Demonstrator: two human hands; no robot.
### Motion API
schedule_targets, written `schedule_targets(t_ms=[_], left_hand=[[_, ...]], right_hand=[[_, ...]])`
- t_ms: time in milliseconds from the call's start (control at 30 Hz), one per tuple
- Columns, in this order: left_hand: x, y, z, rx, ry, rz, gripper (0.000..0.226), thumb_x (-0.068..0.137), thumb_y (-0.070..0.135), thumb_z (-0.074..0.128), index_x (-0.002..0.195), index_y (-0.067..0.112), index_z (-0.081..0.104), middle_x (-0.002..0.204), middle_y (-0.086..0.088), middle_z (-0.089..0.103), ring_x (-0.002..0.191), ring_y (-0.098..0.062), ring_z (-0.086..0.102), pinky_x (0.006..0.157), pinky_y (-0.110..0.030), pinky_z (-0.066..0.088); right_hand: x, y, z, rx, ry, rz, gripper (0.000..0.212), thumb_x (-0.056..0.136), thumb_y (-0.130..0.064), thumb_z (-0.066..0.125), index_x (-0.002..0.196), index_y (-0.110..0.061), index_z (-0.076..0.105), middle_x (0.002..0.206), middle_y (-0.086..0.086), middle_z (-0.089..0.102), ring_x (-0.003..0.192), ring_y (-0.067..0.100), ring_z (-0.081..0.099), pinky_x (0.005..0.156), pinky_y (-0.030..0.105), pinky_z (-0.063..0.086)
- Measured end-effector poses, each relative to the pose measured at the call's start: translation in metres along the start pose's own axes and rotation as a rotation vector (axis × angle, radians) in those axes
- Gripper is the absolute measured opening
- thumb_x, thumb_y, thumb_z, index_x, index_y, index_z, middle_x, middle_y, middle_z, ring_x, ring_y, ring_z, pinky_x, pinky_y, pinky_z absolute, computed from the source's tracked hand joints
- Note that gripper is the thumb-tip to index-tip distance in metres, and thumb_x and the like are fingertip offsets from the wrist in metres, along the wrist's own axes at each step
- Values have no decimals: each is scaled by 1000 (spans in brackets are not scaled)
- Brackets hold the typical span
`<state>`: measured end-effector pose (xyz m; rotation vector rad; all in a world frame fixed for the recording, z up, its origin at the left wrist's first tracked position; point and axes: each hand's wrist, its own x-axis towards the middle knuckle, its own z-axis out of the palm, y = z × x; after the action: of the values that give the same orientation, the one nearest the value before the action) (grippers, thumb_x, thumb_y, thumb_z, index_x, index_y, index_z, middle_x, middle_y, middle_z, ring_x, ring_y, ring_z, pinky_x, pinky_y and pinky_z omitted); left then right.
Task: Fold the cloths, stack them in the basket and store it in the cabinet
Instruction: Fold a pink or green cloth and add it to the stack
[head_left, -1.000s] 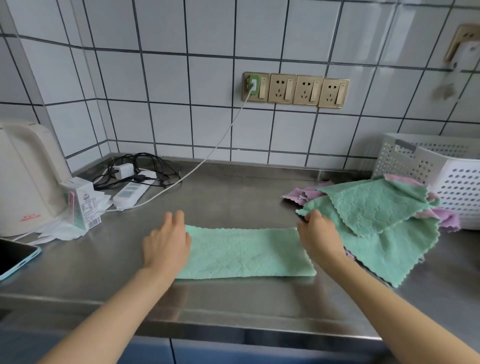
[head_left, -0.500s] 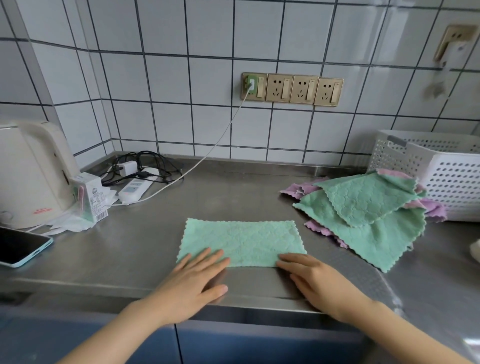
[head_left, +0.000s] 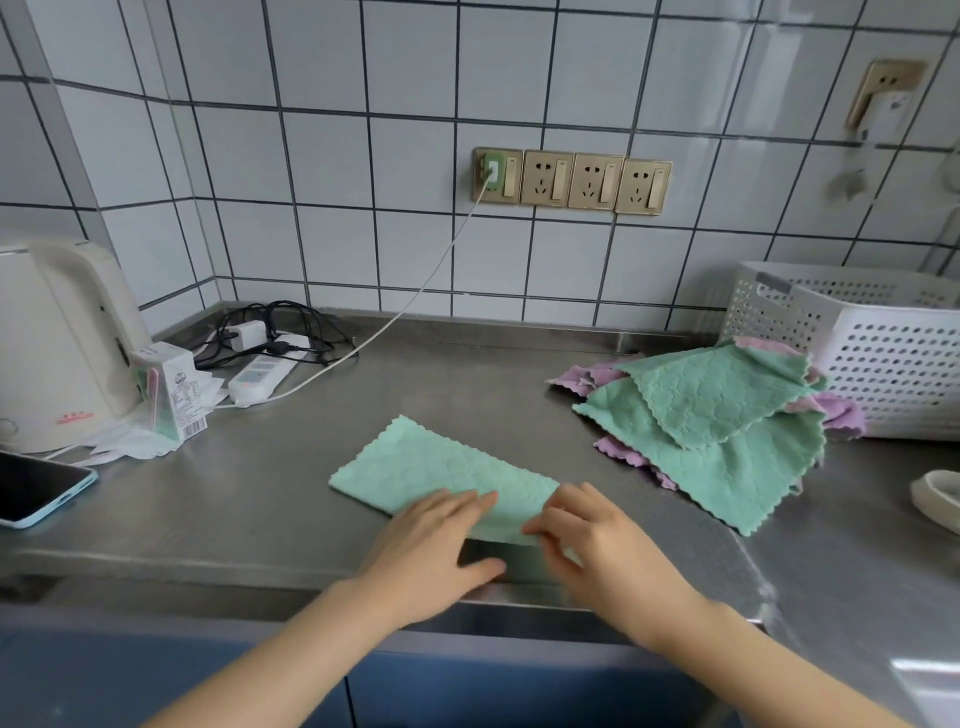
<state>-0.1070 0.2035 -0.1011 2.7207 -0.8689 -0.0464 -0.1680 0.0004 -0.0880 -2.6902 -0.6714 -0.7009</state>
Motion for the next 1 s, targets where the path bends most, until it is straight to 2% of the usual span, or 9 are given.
schedule_targets(t_ms=[133,267,367,500,567,633,700,867,1000], left_hand=[[9,14,7,-138,105,60,35,92,41,44,127,44,48,128,26,50,124,-5,43,108,-30,34],[1,-5,-2,-367,10,70,35,96,32,46,123,55,50,128,16,57,110,-9,56,92,-27,45],[-1,-23,-8,-497,-92,52,30,95,58,36,122,67,42,126,18,60,74,-7,55,78,-27,49],[-2,-34,-9,-525,-168,87,46,84,76,28,126,62,44,126,19,58,104,-14,53,97,-37,42],[-4,-36,-13,-488,-181,95,35,91,58,40,125,62,44,137,27,47,120,-14,52,109,-44,35],[-8,-40,-15,-393,-163,149,49,94,23,52,128,57,46,143,28,35,134,7,31,117,-30,22],[-11,-47,-15,-239,-130,247,62,90,4,56,136,45,43,144,27,34,135,16,21,117,-19,15],[-15,-71,-5,-302,12,200,56,88,-3,55,125,39,56,129,32,49,127,16,36,113,-19,27],[-13,-60,-13,-508,216,25,37,81,-8,58,86,24,77,71,35,64,70,15,58,67,-7,44]], right_hand=[[5,-30,-19,301,-60,-5,14,89,-17,62,99,-23,69,91,-18,53,83,-6,47,78,6,37],[3,14,-31,285,68,209,29,91,-4,57,109,-24,68,102,-10,65,95,-3,60,85,24,49],[-9,49,-23,164,29,314,45,89,4,54,123,-25,60,116,-11,61,98,-15,53,93,28,47],[-15,45,0,217,-195,219,60,88,-21,57,143,-30,37,137,-13,47,123,4,48,104,20,38],[-7,37,10,281,-221,164,61,85,-34,51,145,-30,36,141,-16,43,130,-1,41,107,16,33],[0,34,18,300,-218,67,51,89,-26,56,138,-28,47,141,-15,47,132,-5,37,110,17,31],[0,37,24,280,-228,-5,43,89,-12,58,129,-29,58,135,-18,53,128,-7,43,112,23,32],[-4,39,21,299,-258,-12,33,95,-24,48,124,-25,63,127,-23,57,119,-5,53,105,23,41],[16,38,14,378,-278,109,20,89,-28,55,97,-22,72,91,-14,72,77,-2,65,70,28,52]])
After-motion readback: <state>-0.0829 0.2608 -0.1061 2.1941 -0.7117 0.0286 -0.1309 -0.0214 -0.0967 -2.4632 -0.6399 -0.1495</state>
